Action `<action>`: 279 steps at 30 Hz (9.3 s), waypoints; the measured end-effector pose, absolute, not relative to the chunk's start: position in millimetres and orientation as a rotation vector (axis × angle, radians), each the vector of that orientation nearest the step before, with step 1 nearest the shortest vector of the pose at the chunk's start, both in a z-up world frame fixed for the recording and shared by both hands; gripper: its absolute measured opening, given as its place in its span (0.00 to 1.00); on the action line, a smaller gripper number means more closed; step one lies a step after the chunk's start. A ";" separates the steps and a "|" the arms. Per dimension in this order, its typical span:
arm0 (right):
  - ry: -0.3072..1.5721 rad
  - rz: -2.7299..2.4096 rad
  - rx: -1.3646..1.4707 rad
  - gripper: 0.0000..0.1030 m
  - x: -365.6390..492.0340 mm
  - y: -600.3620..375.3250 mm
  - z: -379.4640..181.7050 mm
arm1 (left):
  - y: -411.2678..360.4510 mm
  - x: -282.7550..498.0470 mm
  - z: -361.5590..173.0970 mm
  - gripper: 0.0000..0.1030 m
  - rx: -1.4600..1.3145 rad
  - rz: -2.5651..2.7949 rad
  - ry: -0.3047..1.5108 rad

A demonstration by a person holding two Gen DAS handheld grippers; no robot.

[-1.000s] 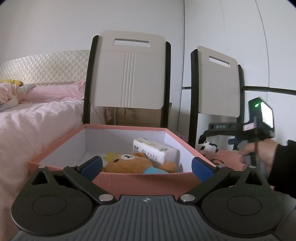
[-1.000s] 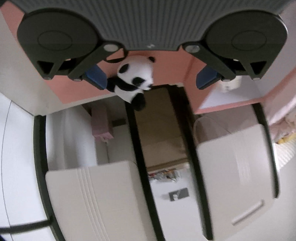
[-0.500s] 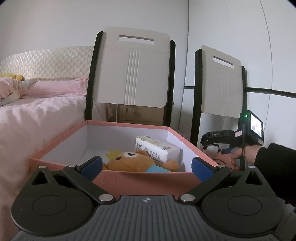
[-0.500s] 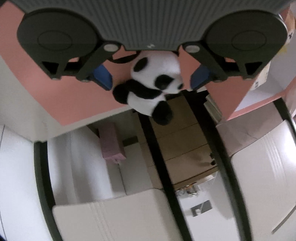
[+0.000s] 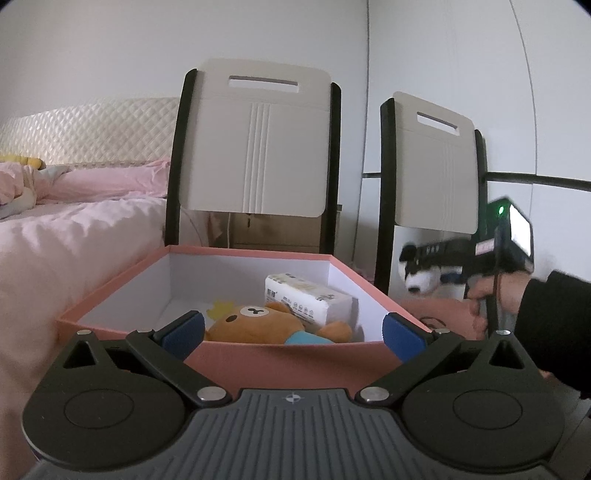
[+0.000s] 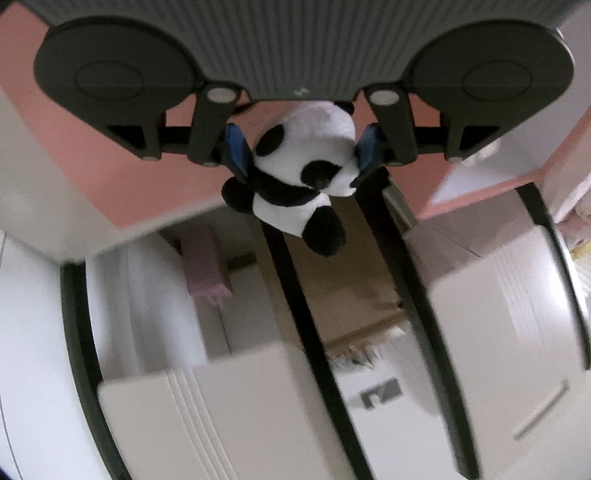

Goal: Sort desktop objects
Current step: 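Lift the panda plush with the right gripper and carry it over the box, then open the right gripper to drop the panda into the box and withdraw, then move the right gripper over to the pink lid beside the box, then grip the pink lid edge with the left gripper while the right gripper grips its other edge, then lift the pink lid with both grippers and flip it over the box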

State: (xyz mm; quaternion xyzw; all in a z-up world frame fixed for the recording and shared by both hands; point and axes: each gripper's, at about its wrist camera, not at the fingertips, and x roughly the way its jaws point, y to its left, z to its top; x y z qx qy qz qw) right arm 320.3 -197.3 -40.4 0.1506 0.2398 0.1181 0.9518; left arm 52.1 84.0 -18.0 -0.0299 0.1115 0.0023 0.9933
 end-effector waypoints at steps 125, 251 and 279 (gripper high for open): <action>0.362 0.488 0.147 1.00 134.5 -166.6 -15.3 | 100.2 45.7 -10.0 1.00 -0.025 0.075 0.196; 0.763 0.362 0.780 1.00 151.8 -430.8 -139.2 | 33.4 115.5 -136.7 1.00 -0.736 -0.437 0.637; 0.510 0.479 0.677 0.73 92.0 -434.1 -40.2 | 37.6 94.7 -71.7 0.88 -0.721 -0.541 0.516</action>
